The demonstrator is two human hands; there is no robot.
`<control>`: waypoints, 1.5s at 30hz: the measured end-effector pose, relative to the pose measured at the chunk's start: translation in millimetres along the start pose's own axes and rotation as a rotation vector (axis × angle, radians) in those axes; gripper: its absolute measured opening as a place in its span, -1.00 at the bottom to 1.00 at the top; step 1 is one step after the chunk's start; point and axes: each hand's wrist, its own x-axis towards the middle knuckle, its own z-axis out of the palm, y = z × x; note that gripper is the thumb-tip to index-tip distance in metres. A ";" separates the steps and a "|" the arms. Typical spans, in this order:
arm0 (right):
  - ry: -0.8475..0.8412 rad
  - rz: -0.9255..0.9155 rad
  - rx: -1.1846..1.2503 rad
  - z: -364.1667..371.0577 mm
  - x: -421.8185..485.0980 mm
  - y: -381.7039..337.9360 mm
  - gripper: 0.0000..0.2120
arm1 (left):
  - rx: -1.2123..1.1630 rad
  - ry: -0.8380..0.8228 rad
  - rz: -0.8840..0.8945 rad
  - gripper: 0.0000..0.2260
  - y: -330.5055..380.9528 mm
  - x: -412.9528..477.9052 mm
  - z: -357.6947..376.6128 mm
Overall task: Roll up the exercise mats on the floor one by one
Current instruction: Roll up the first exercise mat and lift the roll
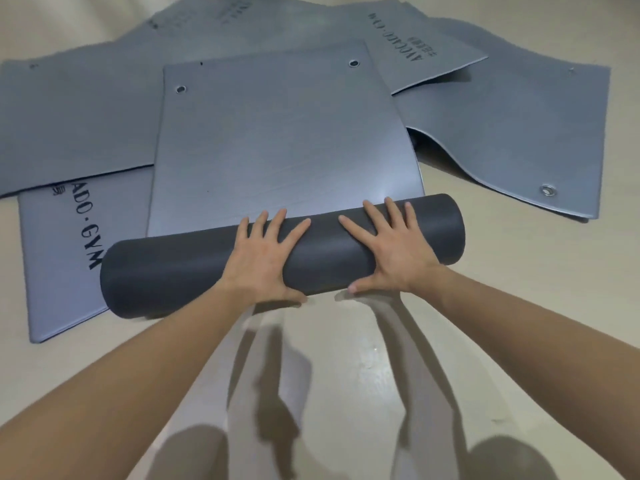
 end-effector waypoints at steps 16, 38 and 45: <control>-0.018 -0.173 0.009 -30.8 29.9 11.6 -0.05 | -0.247 -0.168 0.038 -0.03 -16.9 18.2 -42.4; -0.498 0.009 0.495 -24.2 2.2 -7.1 0.09 | -0.169 0.041 0.112 0.11 29.9 -119.0 -2.2; -0.148 -0.014 0.305 -34.5 -2.5 -6.9 -0.06 | -0.107 0.007 0.041 0.11 27.7 -98.5 2.5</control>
